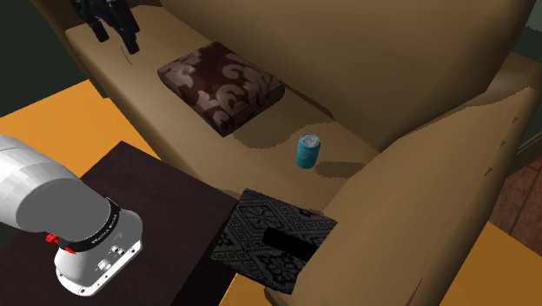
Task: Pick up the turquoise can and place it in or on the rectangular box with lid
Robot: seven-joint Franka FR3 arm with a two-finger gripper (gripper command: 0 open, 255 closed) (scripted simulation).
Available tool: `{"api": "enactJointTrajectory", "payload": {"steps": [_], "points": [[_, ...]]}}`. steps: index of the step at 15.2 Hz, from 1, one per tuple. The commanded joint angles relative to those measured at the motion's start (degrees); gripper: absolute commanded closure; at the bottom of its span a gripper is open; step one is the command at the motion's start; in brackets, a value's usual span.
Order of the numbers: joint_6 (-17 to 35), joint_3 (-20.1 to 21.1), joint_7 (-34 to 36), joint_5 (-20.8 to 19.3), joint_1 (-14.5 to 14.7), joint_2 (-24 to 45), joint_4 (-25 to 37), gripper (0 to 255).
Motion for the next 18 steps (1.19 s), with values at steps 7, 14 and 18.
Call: {"api": "enactJointTrajectory", "payload": {"steps": [7, 14, 18], "points": [[7.88, -6.09, -7.63, -4.51, -2.62, 3.37, -4.3, 0], [17.95, -13.29, -16.22, -8.83, -5.53, 11.35, -5.79, 0], [23.74, -17.34, -21.18, -10.25, -6.77, 17.66, -4.84, 0]]}}
